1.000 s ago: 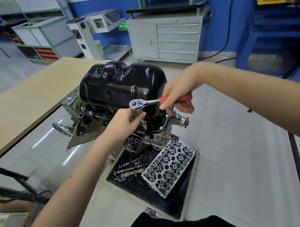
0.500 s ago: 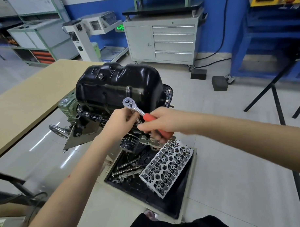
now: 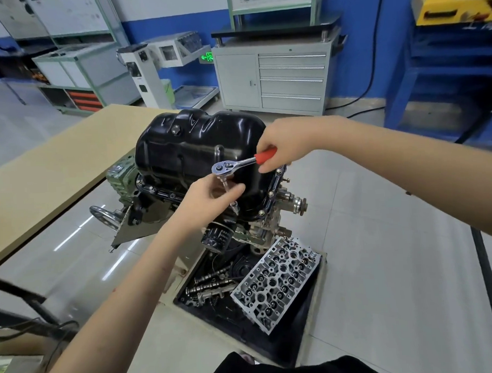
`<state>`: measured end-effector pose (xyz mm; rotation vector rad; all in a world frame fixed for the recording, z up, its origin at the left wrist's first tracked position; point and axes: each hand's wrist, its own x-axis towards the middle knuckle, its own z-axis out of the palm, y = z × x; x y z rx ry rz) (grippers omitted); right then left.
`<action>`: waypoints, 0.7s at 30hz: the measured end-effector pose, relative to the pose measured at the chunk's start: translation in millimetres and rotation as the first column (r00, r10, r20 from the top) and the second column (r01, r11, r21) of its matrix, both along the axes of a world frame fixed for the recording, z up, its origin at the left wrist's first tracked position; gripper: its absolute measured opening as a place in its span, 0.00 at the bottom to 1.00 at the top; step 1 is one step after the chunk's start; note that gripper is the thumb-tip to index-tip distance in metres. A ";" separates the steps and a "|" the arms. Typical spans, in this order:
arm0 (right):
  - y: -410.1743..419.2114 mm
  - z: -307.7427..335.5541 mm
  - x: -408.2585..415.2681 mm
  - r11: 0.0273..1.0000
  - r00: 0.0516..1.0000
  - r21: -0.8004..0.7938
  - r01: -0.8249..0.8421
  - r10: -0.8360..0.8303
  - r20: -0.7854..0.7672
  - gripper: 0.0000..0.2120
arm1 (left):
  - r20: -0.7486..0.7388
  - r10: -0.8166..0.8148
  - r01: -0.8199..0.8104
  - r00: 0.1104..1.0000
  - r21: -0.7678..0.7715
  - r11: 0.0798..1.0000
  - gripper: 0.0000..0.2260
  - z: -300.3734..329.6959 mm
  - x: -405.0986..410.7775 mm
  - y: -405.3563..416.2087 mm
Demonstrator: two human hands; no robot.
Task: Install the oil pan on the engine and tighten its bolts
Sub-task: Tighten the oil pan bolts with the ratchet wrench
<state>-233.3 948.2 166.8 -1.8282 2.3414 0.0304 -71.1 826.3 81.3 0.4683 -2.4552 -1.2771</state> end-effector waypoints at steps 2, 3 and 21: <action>-1.3 0.9 -1.0 0.997 0.991 0.075 0.030 -0.039 0.124 0.14 | -0.122 0.063 -0.034 0.990 0.229 0.973 0.06 6.3 -2.9 6.1; -2.9 0.9 -0.4 0.993 0.982 0.110 0.039 -0.058 0.179 0.14 | -0.161 0.126 -0.069 0.979 0.319 0.945 0.09 10.5 -6.4 8.9; 6.4 -30.1 -4.8 0.977 0.294 0.200 0.075 -0.213 0.932 0.10 | -0.512 0.254 -0.225 0.821 0.120 0.967 0.18 17.1 -54.1 10.3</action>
